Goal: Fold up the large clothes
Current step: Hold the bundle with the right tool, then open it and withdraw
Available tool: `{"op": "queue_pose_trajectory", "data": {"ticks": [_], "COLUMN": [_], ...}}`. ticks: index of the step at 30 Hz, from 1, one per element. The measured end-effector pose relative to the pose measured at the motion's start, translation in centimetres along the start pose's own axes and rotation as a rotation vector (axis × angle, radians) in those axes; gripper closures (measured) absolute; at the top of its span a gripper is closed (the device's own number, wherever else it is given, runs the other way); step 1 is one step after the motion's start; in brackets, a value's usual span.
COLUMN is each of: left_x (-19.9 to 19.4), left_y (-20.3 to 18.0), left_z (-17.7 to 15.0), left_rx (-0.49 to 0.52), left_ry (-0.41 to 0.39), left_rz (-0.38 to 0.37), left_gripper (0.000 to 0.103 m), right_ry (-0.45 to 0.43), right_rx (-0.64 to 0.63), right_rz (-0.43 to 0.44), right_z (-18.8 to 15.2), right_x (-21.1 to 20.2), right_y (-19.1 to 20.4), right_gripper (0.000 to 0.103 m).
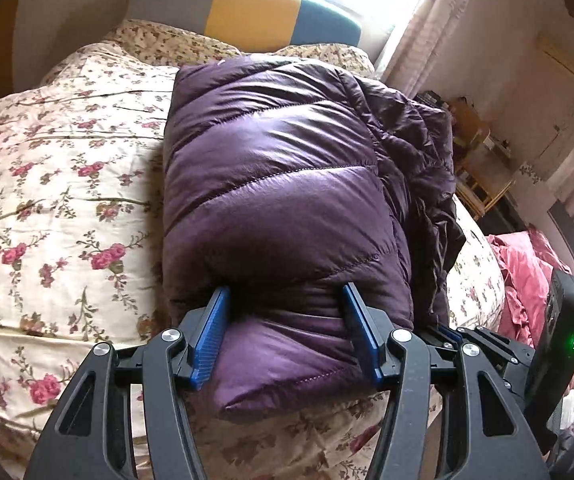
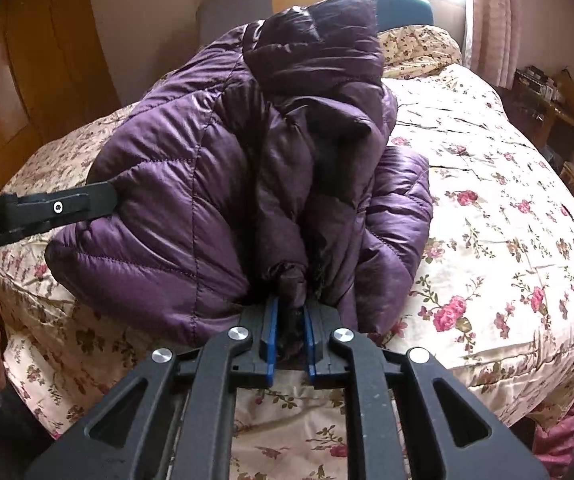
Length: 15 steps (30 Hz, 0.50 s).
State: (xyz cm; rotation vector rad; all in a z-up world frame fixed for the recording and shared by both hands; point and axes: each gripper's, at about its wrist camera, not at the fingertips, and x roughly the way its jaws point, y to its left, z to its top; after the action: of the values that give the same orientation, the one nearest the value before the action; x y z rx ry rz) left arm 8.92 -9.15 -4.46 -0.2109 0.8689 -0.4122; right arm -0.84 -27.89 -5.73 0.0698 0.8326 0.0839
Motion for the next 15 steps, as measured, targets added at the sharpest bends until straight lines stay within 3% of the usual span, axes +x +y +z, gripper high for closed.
{"op": "queue_pose_trajectory", "data": {"ticks": [2, 4, 10, 15], "left_x": [-0.3, -0.6, -2.4, -3.3], "left_y": [0.1, 0.1, 0.4, 0.9], "left_z": [0.1, 0.3, 0.9, 1.5], "left_rx": [-0.002, -0.001, -0.010, -0.027], "left_ry": [-0.005, -0.012, -0.061, -0.092], "left_rz": [-0.001, 0.001, 0.021, 0.034], "left_gripper": [0.046, 0.046, 0.046, 0.046], "right_ry": [-0.005, -0.017, -0.080, -0.127], "right_rx": [0.008, 0.020, 0.037, 0.040], "right_rz": [-0.001, -0.020, -0.021, -0.024], "right_z": [0.2, 0.5, 1.5, 3.0], "right_x": [-0.7, -1.6, -4.5, -6.2], "right_y": [0.0, -0.2, -0.1, 1.4], "right_gripper": [0.083, 0.070, 0.060, 0.059]}}
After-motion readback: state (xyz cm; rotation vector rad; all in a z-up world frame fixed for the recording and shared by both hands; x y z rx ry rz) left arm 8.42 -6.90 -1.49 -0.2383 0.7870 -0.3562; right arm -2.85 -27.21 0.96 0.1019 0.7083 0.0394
